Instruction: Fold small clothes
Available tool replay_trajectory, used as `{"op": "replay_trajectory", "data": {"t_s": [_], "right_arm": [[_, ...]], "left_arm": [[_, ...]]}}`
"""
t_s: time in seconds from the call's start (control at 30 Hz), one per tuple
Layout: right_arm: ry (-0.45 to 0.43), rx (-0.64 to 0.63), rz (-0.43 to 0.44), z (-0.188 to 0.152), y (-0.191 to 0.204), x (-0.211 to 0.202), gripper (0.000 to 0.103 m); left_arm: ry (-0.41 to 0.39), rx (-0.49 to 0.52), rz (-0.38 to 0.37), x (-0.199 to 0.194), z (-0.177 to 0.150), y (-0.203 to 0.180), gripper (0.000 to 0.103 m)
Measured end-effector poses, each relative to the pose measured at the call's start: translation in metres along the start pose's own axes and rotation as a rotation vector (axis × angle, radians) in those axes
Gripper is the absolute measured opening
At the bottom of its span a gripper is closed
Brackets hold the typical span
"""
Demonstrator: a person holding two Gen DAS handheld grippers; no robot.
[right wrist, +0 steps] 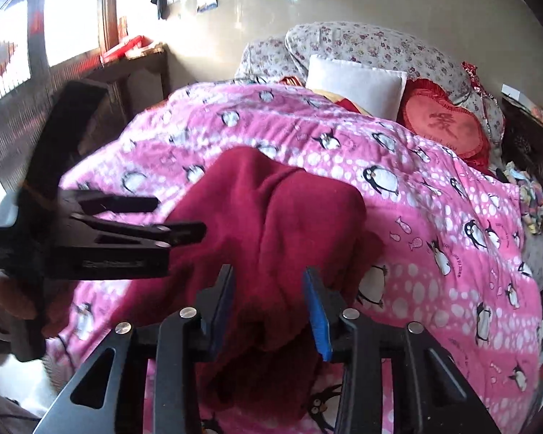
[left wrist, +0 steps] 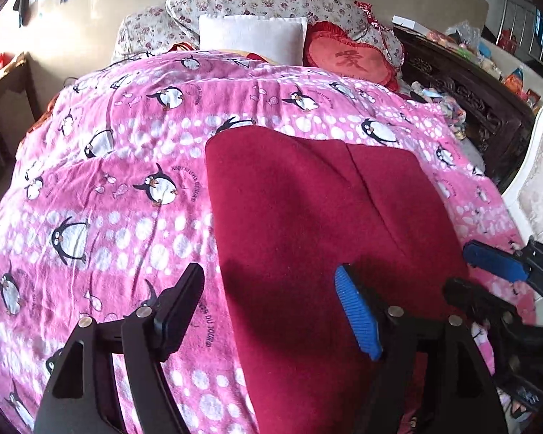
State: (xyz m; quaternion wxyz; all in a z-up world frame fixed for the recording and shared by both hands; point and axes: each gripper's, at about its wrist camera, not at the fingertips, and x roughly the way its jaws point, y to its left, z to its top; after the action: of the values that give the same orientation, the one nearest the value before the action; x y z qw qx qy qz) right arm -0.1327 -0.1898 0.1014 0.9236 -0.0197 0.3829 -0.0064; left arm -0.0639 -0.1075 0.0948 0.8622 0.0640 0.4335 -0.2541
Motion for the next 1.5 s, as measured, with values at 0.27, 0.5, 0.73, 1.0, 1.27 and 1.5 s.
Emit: {"op": "replay_trajectory", "data": {"t_s": [0.27, 0.5, 0.73, 1.0, 1.27, 1.5], "right_arm": [[0.059, 0.036, -0.024, -0.019, -0.022, 0.029, 0.039], [0.051, 0.059, -0.024, -0.023, -0.021, 0.028, 0.040], [0.049, 0.070, -0.042, -0.022, -0.015, 0.025, 0.043], [0.006, 0.131, -0.015, -0.019, -0.013, 0.004, 0.047], [-0.049, 0.203, -0.035, -0.007, -0.022, -0.006, 0.069], [-0.023, 0.292, -0.048, 0.015, -0.051, 0.024, 0.071]], "left_arm": [[-0.010, 0.010, 0.025, 0.012, -0.003, -0.003, 0.080], [-0.035, 0.033, 0.068, 0.010, -0.005, -0.010, 0.080], [-0.043, 0.026, 0.078, 0.006, -0.008, -0.011, 0.080], [-0.053, 0.003, 0.085, -0.004, -0.011, -0.008, 0.080], [-0.061, -0.050, 0.061, -0.015, -0.014, 0.003, 0.085], [-0.045, -0.084, 0.046, -0.011, -0.012, 0.008, 0.086]]}}
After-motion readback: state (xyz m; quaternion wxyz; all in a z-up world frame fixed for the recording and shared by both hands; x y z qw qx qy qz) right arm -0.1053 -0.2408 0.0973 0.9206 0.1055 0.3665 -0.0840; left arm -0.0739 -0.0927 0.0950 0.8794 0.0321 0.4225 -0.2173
